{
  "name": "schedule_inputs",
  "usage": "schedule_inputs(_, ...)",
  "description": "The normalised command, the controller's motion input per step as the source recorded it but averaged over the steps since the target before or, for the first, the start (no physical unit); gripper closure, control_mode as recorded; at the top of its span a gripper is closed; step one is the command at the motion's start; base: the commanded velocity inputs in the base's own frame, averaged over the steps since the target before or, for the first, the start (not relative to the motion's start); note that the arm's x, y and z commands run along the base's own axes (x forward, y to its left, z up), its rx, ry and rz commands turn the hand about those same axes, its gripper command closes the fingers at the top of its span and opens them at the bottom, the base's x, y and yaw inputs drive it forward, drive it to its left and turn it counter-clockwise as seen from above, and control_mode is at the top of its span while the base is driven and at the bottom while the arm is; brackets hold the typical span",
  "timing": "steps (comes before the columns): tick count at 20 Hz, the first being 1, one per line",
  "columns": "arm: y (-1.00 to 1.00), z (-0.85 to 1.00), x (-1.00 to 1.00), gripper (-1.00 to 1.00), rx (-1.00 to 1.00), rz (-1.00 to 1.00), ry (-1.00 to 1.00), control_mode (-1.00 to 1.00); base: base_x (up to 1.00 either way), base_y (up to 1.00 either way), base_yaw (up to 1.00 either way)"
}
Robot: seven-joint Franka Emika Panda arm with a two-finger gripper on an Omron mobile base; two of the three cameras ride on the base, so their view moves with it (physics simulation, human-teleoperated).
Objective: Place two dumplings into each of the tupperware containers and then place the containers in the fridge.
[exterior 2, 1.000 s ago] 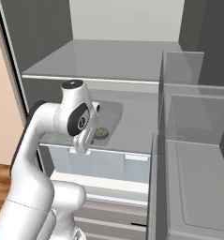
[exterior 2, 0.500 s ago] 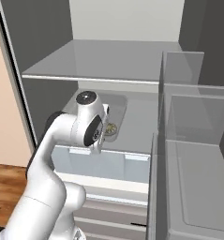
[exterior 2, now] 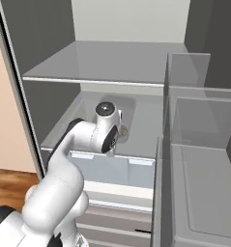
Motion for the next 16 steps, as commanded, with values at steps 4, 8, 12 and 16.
schedule_inputs(4, -0.15, -0.31, 0.85, 1.00, 0.05, 0.01, -0.03, -1.00, 0.00, 0.00, 0.00)
schedule_inputs(8, 0.00, -0.28, 0.61, 1.00, 0.00, 0.00, -0.01, -1.00, 0.00, 0.00, 0.00)
schedule_inputs(12, 0.06, -0.47, 0.46, 1.00, 0.00, 0.00, 0.00, -1.00, 0.00, 0.00, 0.00)
schedule_inputs(16, 0.03, -0.33, 0.34, 1.00, 0.00, 0.00, -0.07, -1.00, 0.00, 0.00, 0.00)
